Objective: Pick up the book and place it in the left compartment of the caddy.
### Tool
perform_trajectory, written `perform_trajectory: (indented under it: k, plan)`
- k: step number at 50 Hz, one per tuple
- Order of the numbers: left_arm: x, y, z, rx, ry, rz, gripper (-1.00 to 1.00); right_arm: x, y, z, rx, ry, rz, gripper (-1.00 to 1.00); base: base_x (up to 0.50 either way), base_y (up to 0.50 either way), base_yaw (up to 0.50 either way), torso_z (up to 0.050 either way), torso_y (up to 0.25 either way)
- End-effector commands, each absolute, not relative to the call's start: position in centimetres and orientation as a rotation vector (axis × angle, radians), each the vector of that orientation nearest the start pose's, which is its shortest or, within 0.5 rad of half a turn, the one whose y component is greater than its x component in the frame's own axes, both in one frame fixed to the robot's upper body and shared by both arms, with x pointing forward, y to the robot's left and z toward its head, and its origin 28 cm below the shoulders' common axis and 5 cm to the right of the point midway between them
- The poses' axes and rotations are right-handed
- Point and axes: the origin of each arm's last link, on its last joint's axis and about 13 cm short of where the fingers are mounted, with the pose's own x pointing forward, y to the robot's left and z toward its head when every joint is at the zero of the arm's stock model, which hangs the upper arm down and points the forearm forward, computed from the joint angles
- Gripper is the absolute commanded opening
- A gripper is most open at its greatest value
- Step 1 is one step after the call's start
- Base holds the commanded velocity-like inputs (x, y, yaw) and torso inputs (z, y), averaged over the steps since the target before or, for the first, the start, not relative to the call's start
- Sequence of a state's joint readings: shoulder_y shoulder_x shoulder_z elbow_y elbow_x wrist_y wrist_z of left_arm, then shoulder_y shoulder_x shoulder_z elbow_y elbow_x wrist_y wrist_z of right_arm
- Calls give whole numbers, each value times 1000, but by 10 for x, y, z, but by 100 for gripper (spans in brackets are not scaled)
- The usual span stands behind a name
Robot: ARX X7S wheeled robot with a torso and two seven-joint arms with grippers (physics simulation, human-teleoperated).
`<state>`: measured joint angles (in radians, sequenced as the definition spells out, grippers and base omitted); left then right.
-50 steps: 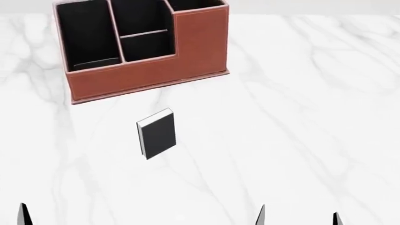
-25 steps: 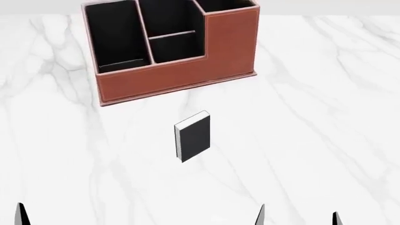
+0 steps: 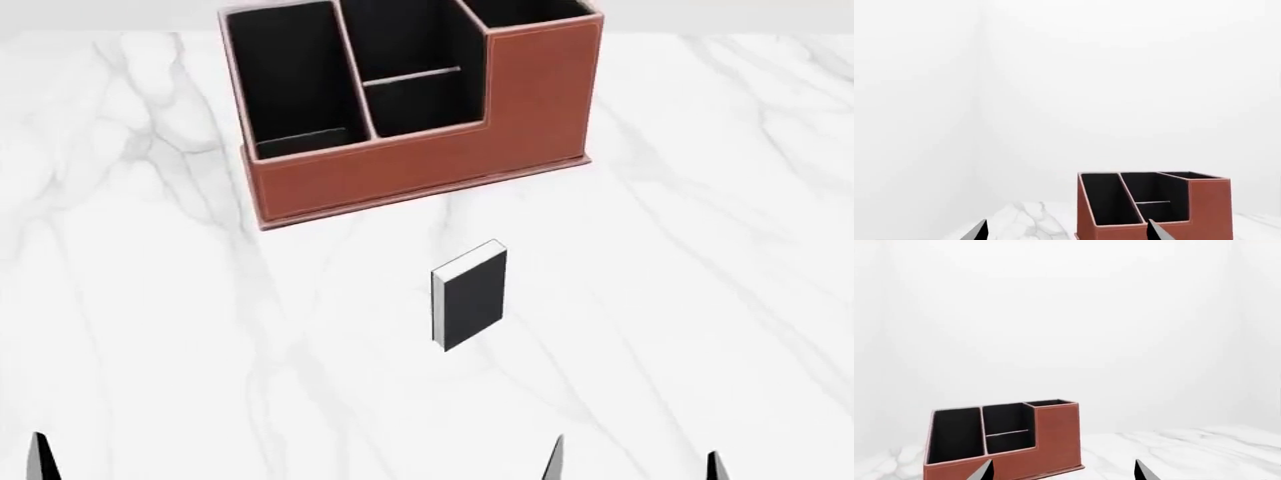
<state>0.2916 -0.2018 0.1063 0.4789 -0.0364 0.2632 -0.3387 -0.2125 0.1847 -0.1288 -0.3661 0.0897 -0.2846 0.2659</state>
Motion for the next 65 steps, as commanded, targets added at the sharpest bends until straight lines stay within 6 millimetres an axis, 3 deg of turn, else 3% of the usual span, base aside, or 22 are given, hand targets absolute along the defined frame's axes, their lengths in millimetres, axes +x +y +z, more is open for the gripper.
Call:
perform_trajectory:
  k: [1, 65]
  plan:
    - [146, 214, 80, 12, -442, 139, 100, 165, -102, 68, 39, -417, -81, 100, 0, 0, 0, 0, 0]
    - [146, 214, 80, 10, -442, 140, 100, 164, -102, 67, 52, -422, -56, 100, 49, -33, 0, 0, 0]
